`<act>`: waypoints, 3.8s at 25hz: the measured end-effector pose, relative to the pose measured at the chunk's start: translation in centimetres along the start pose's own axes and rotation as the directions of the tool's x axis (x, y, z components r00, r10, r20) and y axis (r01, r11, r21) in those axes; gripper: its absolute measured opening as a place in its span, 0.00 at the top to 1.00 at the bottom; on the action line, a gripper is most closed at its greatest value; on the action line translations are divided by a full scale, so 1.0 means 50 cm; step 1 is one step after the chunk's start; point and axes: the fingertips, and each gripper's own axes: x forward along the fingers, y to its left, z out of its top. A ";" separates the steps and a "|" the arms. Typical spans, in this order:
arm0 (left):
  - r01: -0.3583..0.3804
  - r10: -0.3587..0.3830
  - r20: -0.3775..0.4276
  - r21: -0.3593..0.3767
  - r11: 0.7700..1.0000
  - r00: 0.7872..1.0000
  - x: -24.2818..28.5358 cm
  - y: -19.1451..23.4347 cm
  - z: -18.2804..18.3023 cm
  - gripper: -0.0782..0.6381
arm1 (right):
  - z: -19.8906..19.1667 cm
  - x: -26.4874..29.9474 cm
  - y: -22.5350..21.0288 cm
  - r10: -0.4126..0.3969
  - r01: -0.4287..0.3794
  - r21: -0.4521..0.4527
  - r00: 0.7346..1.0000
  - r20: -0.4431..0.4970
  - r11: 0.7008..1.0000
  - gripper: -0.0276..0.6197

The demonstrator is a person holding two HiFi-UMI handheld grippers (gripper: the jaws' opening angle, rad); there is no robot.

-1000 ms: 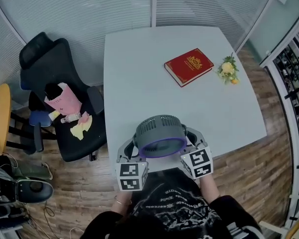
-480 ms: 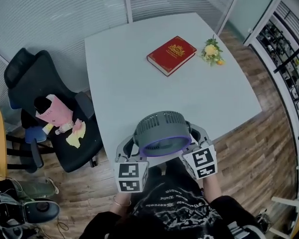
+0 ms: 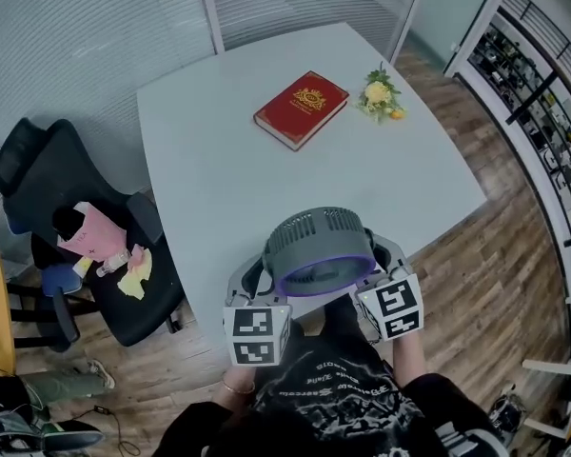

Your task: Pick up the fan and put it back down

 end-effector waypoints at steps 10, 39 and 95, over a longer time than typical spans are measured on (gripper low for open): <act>-0.045 0.045 -0.018 -0.029 0.999 0.999 0.101 -0.072 0.038 0.74 | -0.015 0.026 -0.135 0.055 -0.055 0.001 0.998 -0.005 0.998 0.81; -0.208 0.207 -0.015 -0.119 0.971 0.978 0.418 -0.115 0.114 0.74 | -0.012 0.238 -0.433 0.189 -0.189 -0.023 0.982 0.007 0.982 0.83; -0.218 0.198 -0.121 -0.184 0.959 0.973 0.743 -0.016 0.042 0.75 | -0.143 0.539 -0.574 0.238 -0.234 0.057 0.966 -0.100 0.971 0.82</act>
